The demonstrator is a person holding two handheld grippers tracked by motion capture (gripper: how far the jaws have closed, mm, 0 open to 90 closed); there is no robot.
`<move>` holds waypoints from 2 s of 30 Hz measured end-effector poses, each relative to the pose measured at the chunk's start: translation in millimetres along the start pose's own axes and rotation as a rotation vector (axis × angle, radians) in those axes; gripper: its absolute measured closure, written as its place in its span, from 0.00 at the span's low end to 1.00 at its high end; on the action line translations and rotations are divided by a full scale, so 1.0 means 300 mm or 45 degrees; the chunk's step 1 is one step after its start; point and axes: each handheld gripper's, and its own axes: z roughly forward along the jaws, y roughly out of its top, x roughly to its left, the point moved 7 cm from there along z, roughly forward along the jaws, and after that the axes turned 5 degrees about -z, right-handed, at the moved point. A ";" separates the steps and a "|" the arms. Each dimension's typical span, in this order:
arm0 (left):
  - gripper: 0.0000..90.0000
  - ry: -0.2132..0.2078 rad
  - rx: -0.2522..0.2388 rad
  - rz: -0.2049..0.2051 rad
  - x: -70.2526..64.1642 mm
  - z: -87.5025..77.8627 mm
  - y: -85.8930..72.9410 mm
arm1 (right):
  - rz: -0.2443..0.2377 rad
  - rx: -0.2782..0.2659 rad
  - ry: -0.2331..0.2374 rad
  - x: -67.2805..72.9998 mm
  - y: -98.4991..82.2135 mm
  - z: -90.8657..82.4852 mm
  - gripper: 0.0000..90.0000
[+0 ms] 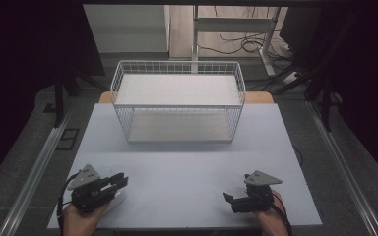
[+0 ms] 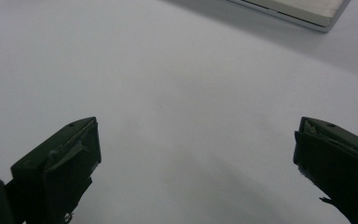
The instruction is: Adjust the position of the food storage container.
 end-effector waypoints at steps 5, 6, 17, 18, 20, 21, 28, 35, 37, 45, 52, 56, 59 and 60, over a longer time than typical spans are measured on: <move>1.00 0.076 -0.020 -0.091 0.091 -0.076 -0.035 | -0.005 0.011 -0.009 -0.003 -0.003 0.000 0.01; 1.00 0.099 -0.027 -0.103 0.107 -0.091 -0.043 | -0.004 0.012 -0.008 -0.003 -0.003 0.000 0.01; 1.00 0.334 0.015 -0.241 0.249 -0.221 -0.161 | -0.005 0.016 -0.020 -0.006 -0.004 0.000 0.01; 1.00 0.347 0.026 -0.257 0.256 -0.231 -0.174 | -0.006 0.017 -0.020 -0.006 -0.004 0.001 0.01; 1.00 0.369 0.051 -0.286 0.269 -0.248 -0.198 | -0.007 0.019 -0.022 -0.006 -0.005 0.001 0.01; 1.00 0.378 0.065 -0.300 0.276 -0.253 -0.207 | -0.007 0.019 -0.023 -0.006 -0.005 0.001 0.01; 1.00 0.355 0.142 -0.294 0.246 -0.212 -0.212 | -0.008 0.027 -0.031 -0.006 -0.007 0.004 0.01; 1.00 0.294 0.159 -0.255 0.196 -0.140 -0.192 | -0.009 0.028 -0.023 0.001 -0.005 0.007 0.00; 1.00 0.290 0.159 -0.249 0.191 -0.130 -0.189 | -0.002 0.024 -0.018 0.002 -0.004 0.008 0.00; 1.00 0.203 0.175 -0.224 0.164 -0.023 -0.171 | 0.071 -0.034 -0.037 0.004 0.016 0.017 0.00; 1.00 0.122 0.217 -0.212 0.153 0.079 -0.152 | 0.082 -0.004 -0.040 0.000 0.016 0.028 0.00; 1.00 0.090 0.236 -0.191 0.140 0.122 -0.139 | 0.093 -0.004 -0.016 -0.001 0.038 0.031 0.00; 1.00 0.082 0.232 -0.192 0.139 0.134 -0.130 | 0.104 -0.004 0.001 0.008 0.054 0.042 0.01; 1.00 0.068 0.231 -0.190 0.141 0.147 -0.123 | 0.102 0.001 0.033 0.025 0.071 0.060 0.03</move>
